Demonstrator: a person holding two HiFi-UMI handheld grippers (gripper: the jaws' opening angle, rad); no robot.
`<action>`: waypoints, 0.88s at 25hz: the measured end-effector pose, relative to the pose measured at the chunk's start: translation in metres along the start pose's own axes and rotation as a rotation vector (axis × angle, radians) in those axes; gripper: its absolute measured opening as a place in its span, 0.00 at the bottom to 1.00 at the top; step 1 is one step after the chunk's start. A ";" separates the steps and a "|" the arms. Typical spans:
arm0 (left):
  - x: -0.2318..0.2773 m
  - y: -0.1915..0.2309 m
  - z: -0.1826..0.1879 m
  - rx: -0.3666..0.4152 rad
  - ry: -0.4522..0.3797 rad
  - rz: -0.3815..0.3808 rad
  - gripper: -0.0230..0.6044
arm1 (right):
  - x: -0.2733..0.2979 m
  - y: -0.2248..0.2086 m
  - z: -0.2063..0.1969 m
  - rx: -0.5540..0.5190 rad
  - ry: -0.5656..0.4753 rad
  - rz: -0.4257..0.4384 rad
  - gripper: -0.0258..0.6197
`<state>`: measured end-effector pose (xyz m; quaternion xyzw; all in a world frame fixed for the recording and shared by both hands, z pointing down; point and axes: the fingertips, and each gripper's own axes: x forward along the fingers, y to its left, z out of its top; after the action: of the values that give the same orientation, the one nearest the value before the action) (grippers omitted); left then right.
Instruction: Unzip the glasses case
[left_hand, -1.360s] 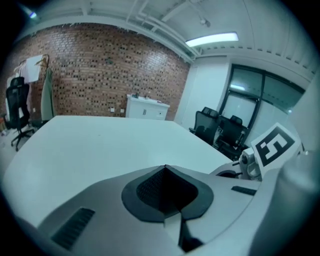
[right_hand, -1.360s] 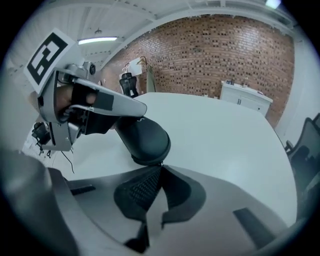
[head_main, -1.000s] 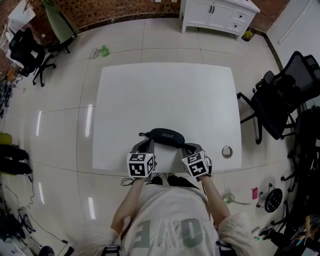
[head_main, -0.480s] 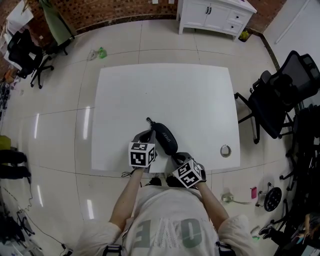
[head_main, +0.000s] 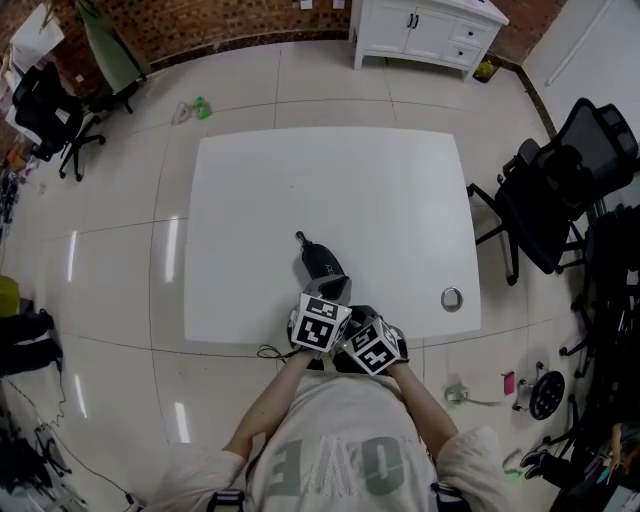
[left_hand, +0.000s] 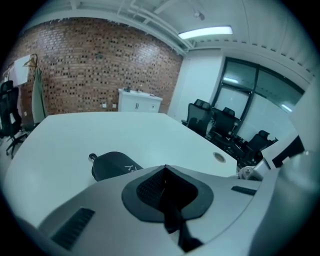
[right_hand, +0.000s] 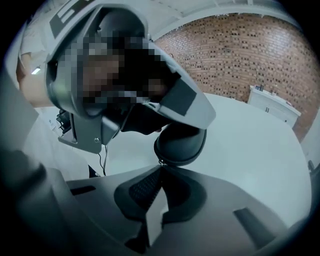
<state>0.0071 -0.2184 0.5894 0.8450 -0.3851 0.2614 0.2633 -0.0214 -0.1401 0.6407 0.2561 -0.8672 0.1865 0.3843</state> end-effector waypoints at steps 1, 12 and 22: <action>0.000 0.000 0.000 -0.003 -0.001 -0.001 0.04 | -0.001 -0.002 -0.001 0.012 -0.001 -0.005 0.04; -0.003 0.003 -0.002 -0.089 -0.031 -0.026 0.04 | -0.004 -0.065 0.003 0.005 0.026 -0.107 0.04; -0.028 -0.005 -0.014 -0.191 -0.060 -0.091 0.04 | -0.001 -0.067 0.004 -0.012 0.023 -0.100 0.04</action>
<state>-0.0079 -0.1920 0.5796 0.8402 -0.3770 0.1860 0.3425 0.0161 -0.1953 0.6454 0.2945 -0.8500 0.1649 0.4044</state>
